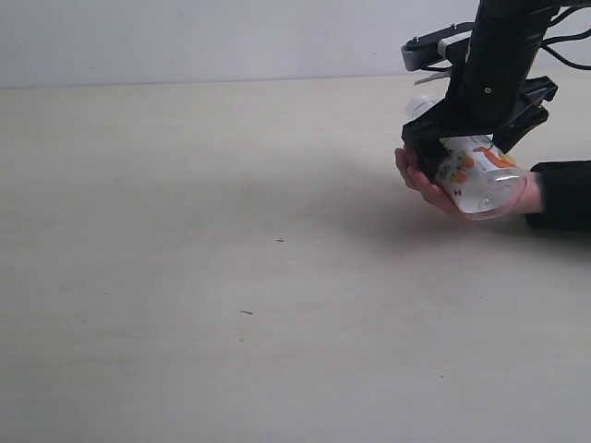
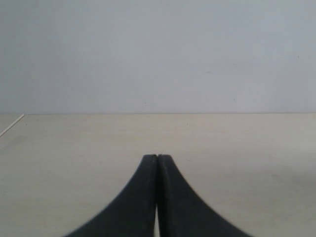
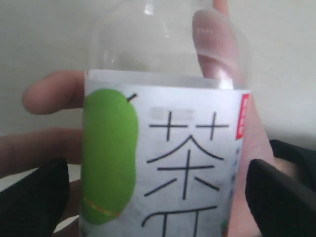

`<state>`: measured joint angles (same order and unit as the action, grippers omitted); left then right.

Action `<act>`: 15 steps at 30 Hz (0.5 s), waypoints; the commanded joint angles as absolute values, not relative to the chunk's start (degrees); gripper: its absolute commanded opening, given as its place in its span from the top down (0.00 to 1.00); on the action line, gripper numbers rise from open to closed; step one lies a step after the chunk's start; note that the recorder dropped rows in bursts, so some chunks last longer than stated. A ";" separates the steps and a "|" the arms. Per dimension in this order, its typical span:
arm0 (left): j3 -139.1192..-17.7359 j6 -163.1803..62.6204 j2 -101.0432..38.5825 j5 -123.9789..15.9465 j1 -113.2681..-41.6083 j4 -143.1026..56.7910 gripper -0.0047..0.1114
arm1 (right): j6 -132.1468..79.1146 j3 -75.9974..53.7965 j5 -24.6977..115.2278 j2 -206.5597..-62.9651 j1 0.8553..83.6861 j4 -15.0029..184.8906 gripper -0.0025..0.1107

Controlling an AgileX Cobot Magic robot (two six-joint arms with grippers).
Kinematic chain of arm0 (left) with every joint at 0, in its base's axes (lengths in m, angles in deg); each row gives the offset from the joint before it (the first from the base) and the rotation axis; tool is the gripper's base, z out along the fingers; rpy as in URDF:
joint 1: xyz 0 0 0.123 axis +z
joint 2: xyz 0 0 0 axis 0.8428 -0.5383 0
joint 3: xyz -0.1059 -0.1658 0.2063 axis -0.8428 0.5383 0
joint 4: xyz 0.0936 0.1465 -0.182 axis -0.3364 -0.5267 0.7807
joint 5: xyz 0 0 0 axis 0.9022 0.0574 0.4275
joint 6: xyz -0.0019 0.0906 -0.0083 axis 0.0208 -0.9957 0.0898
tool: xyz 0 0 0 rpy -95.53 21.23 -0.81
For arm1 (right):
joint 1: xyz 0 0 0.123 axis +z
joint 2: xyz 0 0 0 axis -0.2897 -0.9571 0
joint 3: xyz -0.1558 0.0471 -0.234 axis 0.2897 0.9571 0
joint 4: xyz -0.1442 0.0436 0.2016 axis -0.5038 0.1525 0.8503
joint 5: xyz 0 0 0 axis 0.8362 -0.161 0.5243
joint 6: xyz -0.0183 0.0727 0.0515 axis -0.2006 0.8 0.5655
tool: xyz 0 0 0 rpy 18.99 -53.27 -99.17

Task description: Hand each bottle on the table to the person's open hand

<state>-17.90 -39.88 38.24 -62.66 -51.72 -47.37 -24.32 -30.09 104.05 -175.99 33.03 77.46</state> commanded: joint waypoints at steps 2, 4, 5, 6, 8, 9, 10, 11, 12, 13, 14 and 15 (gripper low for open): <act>-17.74 -39.81 38.58 -62.42 -51.96 -47.50 0.95 | -25.82 -29.98 103.11 -174.26 32.88 76.75 0.15; -17.74 -39.81 38.58 -62.42 -51.96 -47.50 0.95 | -25.82 -29.98 101.13 -172.17 32.88 76.75 0.15; -17.74 -39.81 38.58 -62.42 -51.96 -47.50 0.95 | -25.82 -29.98 99.54 -170.28 32.88 76.75 0.15; -17.74 -39.81 38.58 -62.42 -51.96 -47.50 0.95 | -25.82 -29.98 99.00 -169.26 32.88 76.75 0.15; -17.74 -39.81 38.58 -62.42 -51.96 -47.50 0.95 | -25.82 -29.98 97.14 -164.90 32.88 76.75 0.16; -17.74 -39.81 38.58 -62.42 -51.96 -47.50 0.95 | -26.49 -29.98 96.69 -163.69 32.88 76.75 0.16; -17.74 -39.81 38.58 -62.42 -51.96 -47.50 0.95 | -27.93 -29.98 96.17 -161.60 32.88 77.41 0.19; -17.74 -39.81 38.58 -62.42 -51.96 -47.50 0.95 | -27.92 -29.98 95.67 -160.44 32.88 77.63 0.22; -17.74 -39.81 38.58 -62.42 -51.96 -47.50 0.95 | -28.18 -29.83 94.55 -157.92 32.88 78.96 0.32; -17.74 -39.81 38.58 -62.42 -51.96 -47.50 0.95 | -28.61 -29.31 93.26 -156.42 32.88 80.21 0.40; -17.74 -39.81 38.58 -62.42 -51.96 -47.50 0.95 | -29.20 -27.86 89.71 -153.54 32.88 82.63 0.60; -17.74 -39.81 38.58 -62.42 -51.96 -47.50 0.95 | -29.20 -26.61 87.56 -151.71 32.88 83.88 0.70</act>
